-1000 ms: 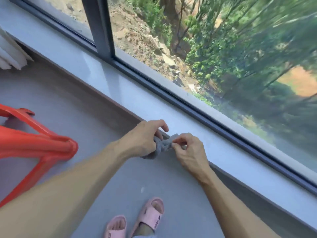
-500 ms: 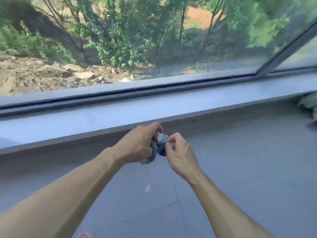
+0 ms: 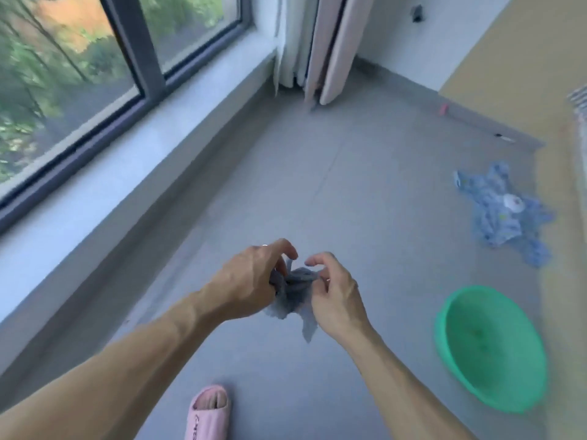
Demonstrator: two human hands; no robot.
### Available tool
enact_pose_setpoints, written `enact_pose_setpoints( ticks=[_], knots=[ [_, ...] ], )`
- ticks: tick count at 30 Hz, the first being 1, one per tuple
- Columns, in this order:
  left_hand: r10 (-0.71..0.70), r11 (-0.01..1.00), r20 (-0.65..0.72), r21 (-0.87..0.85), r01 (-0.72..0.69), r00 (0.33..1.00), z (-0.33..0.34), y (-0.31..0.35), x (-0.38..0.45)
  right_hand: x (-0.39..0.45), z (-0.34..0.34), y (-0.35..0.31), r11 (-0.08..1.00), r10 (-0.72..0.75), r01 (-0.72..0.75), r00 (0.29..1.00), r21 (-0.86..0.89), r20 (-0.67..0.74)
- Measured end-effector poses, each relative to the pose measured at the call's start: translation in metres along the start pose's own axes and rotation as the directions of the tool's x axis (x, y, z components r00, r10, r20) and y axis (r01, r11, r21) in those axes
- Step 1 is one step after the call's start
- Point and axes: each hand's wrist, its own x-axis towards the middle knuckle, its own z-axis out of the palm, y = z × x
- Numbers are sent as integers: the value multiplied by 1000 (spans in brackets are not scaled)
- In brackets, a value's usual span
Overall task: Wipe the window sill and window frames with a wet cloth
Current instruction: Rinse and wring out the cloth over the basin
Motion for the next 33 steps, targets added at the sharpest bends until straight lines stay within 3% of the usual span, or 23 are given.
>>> enact_pose_setpoints(
  ticks=[4, 8, 12, 17, 21, 23, 26, 29, 31, 33],
  knots=[
    [127, 990, 177, 42, -137, 976, 57, 64, 80, 16, -63, 69, 995, 100, -99, 987, 13, -128],
    [196, 959, 379, 119, -258, 904, 143, 132, 143, 11, -125, 163, 964, 264, -245, 923, 102, -281],
    [133, 923, 524, 244, -298, 841, 243, 194, 194, 3, -180, 262, 916, 398, -339, 825, 212, -400],
    [24, 952, 616, 227, -207, 787, 374, 262, 250, 20, -245, 403, 818, 565, -408, 702, 405, -434],
    [12, 998, 632, -55, 29, 775, 471, 295, 290, 33, -272, 501, 751, 635, -370, 631, 546, -446],
    [16, 990, 595, -123, 72, 804, 507, 300, 306, 36, -277, 536, 768, 619, -354, 625, 534, -476],
    [89, 985, 510, 81, -151, 855, 563, 291, 334, 48, -279, 583, 786, 608, -344, 579, 513, -544],
    [169, 888, 502, 297, -353, 848, 612, 276, 371, 74, -278, 630, 791, 609, -386, 432, 474, -665],
    [174, 783, 518, 444, -437, 838, 647, 266, 399, 93, -276, 670, 772, 610, -469, 352, 430, -710],
    [198, 620, 489, 609, -495, 850, 666, 261, 419, 104, -281, 704, 738, 616, -568, 348, 364, -707]
  ],
)
